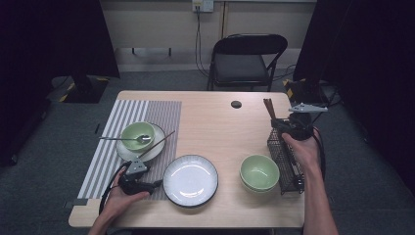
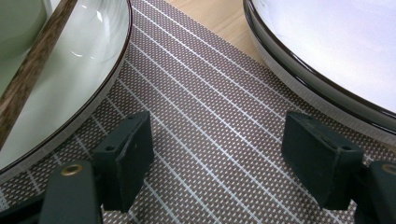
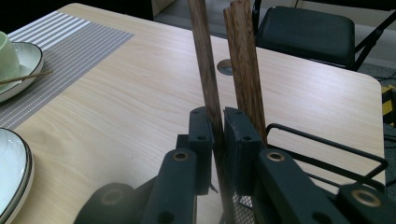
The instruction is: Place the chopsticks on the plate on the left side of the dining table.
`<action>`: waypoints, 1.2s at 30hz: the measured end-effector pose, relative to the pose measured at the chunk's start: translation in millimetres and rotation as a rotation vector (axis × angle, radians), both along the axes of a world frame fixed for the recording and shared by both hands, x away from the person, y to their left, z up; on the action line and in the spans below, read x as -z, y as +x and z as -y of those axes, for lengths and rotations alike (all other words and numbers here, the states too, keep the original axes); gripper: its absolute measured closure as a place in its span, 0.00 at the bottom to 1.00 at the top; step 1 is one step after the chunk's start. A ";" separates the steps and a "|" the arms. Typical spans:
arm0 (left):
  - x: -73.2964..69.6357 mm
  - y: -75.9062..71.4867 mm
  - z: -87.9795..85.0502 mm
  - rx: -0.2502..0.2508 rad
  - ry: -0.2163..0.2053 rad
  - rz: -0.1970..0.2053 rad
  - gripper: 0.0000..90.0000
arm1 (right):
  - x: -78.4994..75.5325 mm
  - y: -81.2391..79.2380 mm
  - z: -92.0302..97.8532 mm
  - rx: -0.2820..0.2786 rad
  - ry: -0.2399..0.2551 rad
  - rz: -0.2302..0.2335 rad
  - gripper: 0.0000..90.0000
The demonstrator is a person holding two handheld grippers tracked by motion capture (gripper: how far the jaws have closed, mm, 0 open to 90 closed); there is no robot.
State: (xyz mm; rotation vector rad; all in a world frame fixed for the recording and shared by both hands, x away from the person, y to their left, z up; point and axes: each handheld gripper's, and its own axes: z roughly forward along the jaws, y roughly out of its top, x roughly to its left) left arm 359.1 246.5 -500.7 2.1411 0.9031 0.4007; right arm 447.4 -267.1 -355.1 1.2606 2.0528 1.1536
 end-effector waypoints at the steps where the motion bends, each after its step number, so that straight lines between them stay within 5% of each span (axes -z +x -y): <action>1: 0.0 0.0 0.0 0.000 0.000 0.000 0.27 | -0.3 -0.1 0.4 0.003 0.003 0.002 0.91; 36: 0.0 0.1 0.2 0.000 -0.003 -0.002 0.27 | -32.4 -2.6 7.4 -0.014 0.091 0.128 0.94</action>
